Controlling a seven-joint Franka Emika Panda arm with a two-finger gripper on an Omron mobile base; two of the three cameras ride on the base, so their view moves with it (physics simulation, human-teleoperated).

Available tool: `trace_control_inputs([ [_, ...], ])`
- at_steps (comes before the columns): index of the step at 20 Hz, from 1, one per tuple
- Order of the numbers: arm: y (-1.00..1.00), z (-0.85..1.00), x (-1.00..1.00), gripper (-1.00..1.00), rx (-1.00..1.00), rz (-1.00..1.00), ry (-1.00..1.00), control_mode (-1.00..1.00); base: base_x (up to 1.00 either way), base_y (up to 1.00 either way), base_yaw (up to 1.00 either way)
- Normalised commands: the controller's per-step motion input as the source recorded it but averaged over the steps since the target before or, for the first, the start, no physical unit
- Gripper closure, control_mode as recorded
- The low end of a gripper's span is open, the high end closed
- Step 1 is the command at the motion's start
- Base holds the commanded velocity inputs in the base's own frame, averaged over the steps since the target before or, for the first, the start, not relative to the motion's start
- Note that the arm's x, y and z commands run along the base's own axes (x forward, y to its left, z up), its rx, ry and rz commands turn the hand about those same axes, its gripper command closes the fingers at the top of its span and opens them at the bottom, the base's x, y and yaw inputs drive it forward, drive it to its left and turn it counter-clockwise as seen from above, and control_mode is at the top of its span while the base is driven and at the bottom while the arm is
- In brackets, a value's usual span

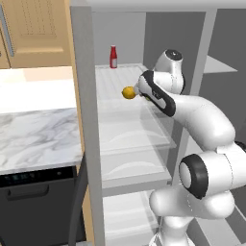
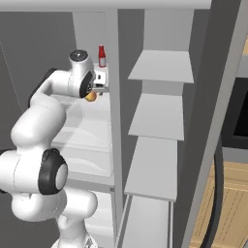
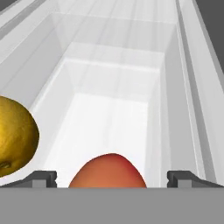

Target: Take the lemon and mango from the fridge shelf and place them in the freezer drawer to begin freezing them.

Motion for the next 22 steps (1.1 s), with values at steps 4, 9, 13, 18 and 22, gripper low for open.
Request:
trace_control_inputs([
  [4,-0.01,-0.24,-0.13,-1.0,0.0,0.0,-0.02,-1.0,0.0,0.0,0.0],
  [9,-0.08,-0.25,-0.27,-1.0,0.0,0.0,-0.03,-1.0,0.0,0.0,0.0],
  [13,-0.05,-0.15,-0.17,-1.0,0.0,0.0,-0.03,-1.0,0.0,0.0,0.0],
  [18,0.0,-0.11,0.06,-1.0,0.0,0.0,0.0,-1.0,0.0,0.0,0.0],
  [22,0.0,-0.15,0.06,1.0,0.01,0.0,0.0,-1.0,0.0,0.0,0.0],
])
